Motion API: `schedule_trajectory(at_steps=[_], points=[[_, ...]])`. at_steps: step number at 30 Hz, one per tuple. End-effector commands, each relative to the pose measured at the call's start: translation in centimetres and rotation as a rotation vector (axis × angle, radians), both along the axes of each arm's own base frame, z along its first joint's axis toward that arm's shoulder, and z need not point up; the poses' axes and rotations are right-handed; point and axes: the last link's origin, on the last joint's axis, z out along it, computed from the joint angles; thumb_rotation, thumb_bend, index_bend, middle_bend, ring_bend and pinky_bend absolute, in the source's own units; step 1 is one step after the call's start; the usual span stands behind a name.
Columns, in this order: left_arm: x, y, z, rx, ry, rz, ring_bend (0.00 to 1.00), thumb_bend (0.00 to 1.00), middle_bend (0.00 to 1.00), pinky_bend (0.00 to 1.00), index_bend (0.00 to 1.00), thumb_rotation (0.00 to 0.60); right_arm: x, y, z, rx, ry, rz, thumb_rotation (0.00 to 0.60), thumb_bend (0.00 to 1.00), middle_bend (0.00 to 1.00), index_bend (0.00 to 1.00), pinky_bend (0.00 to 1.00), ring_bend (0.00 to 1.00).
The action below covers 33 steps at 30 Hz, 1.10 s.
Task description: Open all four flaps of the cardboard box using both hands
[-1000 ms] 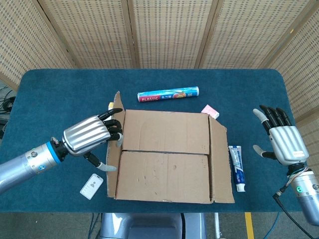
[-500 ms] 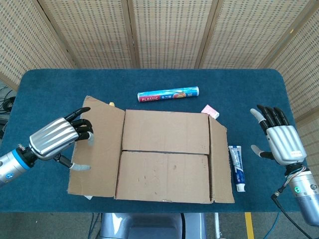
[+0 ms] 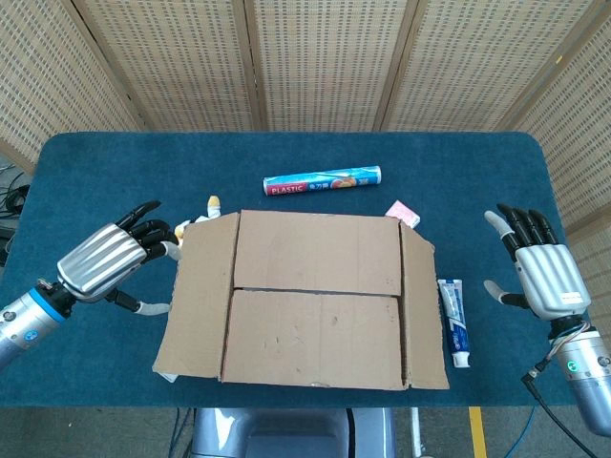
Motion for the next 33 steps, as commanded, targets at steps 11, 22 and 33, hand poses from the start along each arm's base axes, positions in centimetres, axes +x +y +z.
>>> schedule_trajectory(at_steps=[11, 22, 33], points=[[3.2, 1.3, -5.6, 0.022, -0.026, -0.014, 0.0, 0.12, 0.0, 0.0, 0.08, 0.511, -0.9, -0.1, -0.4, 0.002, -0.014, -0.018, 0.6, 0.26, 0.03, 0.07, 0.0, 0.0], [5.1, 2.1, -8.5, 0.015, -0.025, -0.014, 0.0, 0.12, 0.0, 0.0, 0.06, 0.513, -1.3, -0.2, -0.3, -0.001, -0.016, -0.028, 0.6, 0.26, 0.03, 0.07, 0.0, 0.0], [6.6, 2.3, -11.5, -0.014, -0.009, -0.015, 0.0, 0.11, 0.0, 0.0, 0.05, 0.514, -1.8, -0.2, -0.2, -0.004, -0.02, -0.038, 0.6, 0.26, 0.03, 0.07, 0.0, 0.0]])
